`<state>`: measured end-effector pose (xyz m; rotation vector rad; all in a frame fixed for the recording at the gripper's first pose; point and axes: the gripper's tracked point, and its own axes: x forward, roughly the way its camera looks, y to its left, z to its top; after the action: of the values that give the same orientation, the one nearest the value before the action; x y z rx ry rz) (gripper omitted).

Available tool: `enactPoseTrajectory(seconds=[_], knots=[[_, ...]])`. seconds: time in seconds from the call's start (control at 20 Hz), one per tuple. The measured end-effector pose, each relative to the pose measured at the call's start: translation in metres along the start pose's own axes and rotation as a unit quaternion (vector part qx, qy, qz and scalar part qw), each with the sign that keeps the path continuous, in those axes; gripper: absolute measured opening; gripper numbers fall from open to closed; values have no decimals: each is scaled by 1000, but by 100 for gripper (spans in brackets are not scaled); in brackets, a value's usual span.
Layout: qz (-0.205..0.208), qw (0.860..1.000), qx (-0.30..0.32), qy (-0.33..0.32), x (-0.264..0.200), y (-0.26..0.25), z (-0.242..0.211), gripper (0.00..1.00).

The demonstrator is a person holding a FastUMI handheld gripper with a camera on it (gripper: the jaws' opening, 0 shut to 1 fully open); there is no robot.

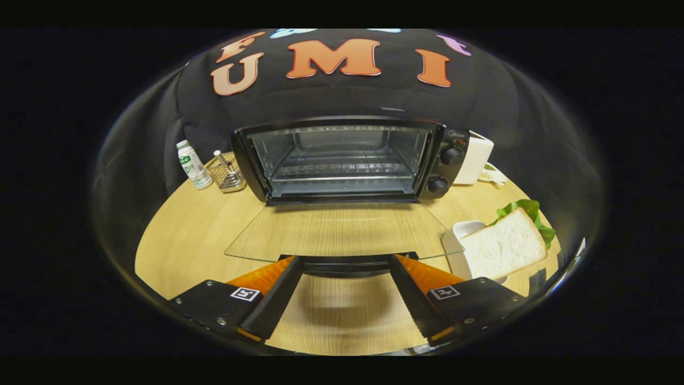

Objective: Open the toaster oven, put the food inside, and close the toaster oven door.

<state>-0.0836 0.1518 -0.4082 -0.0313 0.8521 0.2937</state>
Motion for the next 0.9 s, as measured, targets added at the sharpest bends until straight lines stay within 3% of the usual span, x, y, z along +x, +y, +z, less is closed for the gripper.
enactPoseTrajectory(seconds=[0.2,0.5,0.9], knots=[[-1,1000,10,23,13,1,-22,99],[8,1000,-4,24,-2,-6,-19,99],[33,996,11,84,-72,-96,-46,99]])
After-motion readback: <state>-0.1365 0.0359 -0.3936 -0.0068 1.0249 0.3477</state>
